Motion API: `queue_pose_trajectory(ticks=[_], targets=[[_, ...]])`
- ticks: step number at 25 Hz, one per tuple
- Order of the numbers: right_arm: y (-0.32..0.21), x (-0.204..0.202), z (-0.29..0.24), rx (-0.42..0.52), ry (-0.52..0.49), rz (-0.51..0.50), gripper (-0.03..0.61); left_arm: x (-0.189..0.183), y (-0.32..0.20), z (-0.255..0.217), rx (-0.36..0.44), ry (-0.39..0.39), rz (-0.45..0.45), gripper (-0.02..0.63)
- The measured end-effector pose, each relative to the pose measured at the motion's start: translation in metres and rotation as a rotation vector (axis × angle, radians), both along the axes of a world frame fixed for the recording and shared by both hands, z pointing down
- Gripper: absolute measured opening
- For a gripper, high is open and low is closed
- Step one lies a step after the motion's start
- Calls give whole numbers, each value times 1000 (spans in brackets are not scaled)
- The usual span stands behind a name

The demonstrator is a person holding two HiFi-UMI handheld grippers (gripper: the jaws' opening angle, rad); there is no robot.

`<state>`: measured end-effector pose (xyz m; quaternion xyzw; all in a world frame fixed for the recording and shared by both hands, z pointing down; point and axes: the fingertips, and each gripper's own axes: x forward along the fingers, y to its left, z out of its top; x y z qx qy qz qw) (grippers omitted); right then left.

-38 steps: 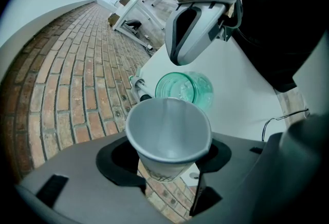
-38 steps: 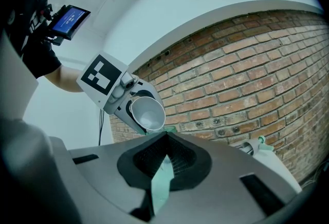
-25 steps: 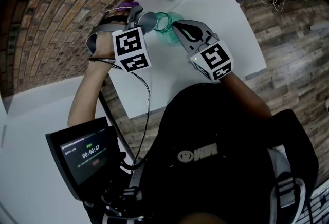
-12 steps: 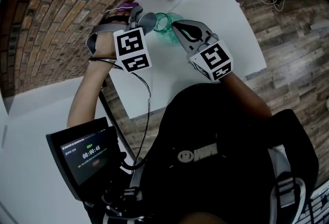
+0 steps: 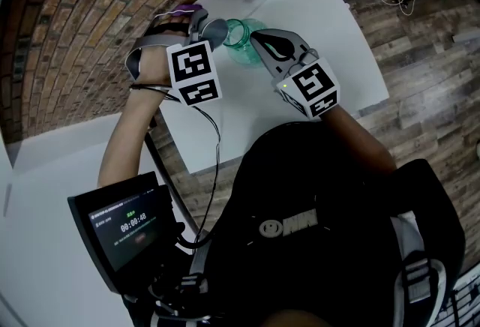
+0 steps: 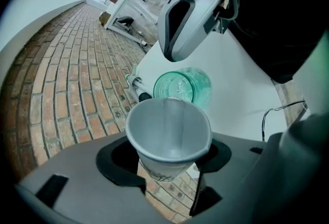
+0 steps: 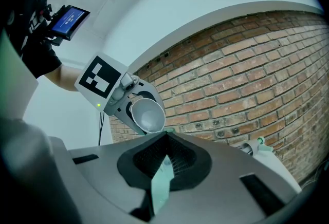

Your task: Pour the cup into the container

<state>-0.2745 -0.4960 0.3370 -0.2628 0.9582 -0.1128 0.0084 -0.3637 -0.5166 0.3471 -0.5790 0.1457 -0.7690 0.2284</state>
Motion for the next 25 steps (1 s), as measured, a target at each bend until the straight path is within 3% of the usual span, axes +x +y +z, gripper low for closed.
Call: queue_pose_trajectory(ticks=[25], targets=[[3, 1, -1, 7, 4, 1, -5, 1, 1, -2, 27, -90, 51, 287]])
